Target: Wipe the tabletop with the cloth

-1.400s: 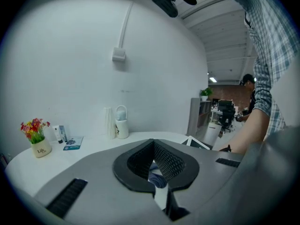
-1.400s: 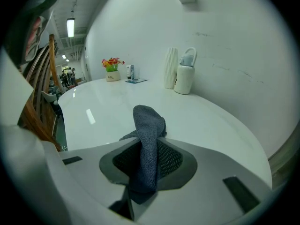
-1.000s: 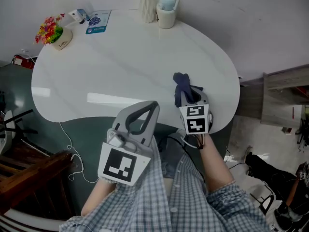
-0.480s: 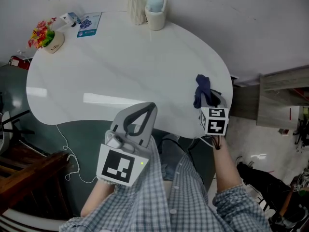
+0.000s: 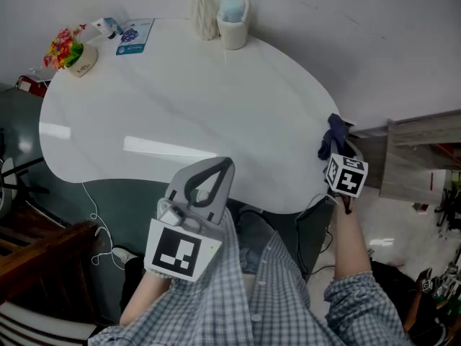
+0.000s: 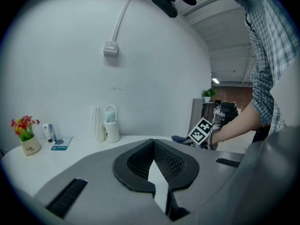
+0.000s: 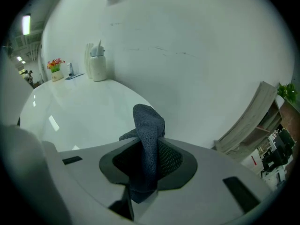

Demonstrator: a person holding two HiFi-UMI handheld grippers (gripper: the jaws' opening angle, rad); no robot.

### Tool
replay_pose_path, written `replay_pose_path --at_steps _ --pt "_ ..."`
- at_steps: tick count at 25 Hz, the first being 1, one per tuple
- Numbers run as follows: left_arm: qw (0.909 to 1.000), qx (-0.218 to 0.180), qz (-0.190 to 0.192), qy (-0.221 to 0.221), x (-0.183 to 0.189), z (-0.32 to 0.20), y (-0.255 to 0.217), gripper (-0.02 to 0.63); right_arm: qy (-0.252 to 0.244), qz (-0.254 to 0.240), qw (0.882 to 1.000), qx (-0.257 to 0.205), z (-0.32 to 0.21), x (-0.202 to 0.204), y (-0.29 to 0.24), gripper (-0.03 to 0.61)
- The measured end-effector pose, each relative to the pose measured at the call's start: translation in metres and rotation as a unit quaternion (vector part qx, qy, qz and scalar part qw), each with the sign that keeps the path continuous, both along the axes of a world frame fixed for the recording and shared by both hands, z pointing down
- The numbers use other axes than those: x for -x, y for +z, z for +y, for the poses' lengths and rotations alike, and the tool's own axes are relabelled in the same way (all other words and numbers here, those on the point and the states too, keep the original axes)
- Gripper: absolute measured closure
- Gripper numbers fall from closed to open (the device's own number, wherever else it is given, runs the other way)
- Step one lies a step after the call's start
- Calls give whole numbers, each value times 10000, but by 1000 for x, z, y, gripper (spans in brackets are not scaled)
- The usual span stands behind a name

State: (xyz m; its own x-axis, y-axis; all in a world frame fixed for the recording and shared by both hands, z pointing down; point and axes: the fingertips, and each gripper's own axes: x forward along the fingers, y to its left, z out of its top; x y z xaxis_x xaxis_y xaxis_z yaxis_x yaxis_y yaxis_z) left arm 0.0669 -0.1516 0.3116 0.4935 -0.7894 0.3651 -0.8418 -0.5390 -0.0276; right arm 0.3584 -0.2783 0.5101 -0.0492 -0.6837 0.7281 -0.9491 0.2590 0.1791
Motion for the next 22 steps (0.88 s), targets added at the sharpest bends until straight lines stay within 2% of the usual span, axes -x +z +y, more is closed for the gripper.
replay_pose_path --at_steps 6,12,22 --pt "9999 40 -58 -109 4 3 1 609 186 7 9998 70 -21 -13 0 495" --pt "9996 82 -46 -281 17 6 3 609 229 80 9997 29 -36 -1 -1 495" --pt "9981 71 -84 -602 48 15 2 609 -548 66 9985 -45 -59 76 -3 495"
